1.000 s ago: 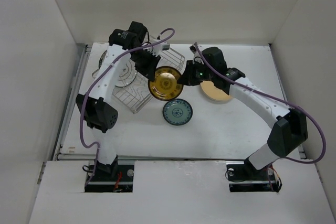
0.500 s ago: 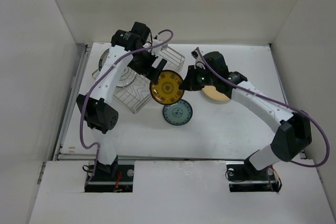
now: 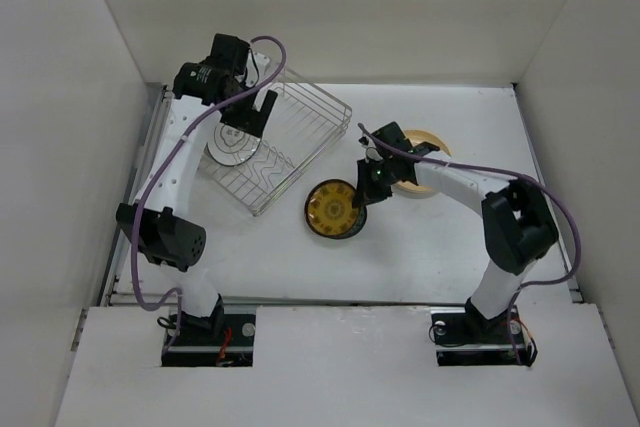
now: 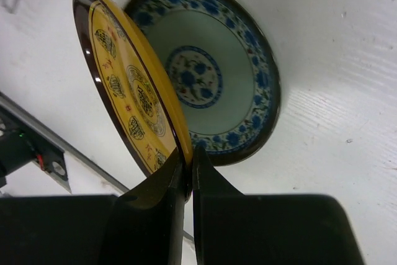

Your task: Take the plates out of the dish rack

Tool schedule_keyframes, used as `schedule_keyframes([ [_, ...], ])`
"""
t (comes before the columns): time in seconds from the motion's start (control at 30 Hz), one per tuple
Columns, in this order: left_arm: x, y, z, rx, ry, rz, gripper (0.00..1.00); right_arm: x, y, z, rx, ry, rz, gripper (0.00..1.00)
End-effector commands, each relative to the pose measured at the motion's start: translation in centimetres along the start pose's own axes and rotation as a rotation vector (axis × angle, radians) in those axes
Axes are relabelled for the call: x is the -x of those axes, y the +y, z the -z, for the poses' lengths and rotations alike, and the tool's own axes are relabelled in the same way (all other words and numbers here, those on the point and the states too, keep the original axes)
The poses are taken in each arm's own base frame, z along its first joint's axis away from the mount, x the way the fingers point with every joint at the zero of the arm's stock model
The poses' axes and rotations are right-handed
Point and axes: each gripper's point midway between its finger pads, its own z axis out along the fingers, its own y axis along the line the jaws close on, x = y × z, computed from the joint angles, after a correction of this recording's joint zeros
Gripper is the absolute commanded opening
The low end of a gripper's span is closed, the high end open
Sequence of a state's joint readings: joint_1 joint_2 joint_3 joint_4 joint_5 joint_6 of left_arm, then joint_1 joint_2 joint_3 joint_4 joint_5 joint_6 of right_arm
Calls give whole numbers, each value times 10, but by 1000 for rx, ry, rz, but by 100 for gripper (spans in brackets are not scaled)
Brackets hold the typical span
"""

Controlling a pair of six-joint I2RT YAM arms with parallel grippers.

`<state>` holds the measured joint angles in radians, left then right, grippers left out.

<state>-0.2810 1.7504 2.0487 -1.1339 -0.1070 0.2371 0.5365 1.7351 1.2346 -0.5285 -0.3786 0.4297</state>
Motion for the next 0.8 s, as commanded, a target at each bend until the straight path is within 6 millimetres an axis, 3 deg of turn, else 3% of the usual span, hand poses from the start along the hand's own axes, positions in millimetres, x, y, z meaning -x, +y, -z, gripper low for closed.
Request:
schedule_keyframes([
  [0.0, -3, 7, 12, 49, -26, 8, 100, 11, 10, 5, 26, -24, 24, 0],
  [0.27, -8, 15, 8, 86, -13, -3, 100, 1, -27, -22, -106, 54, -31, 0],
  [0.47, -6, 18, 8, 97, -19, -21, 100, -10, -50, -21, -220, 69, -56, 26],
  [0.53, -6, 20, 9, 106, -17, -30, 100, -10, -55, -17, -254, 57, -66, 41],
  [0.77, -6, 20, 9, 106, -17, -30, 100, -4, -51, 3, -287, 28, -68, 57],
])
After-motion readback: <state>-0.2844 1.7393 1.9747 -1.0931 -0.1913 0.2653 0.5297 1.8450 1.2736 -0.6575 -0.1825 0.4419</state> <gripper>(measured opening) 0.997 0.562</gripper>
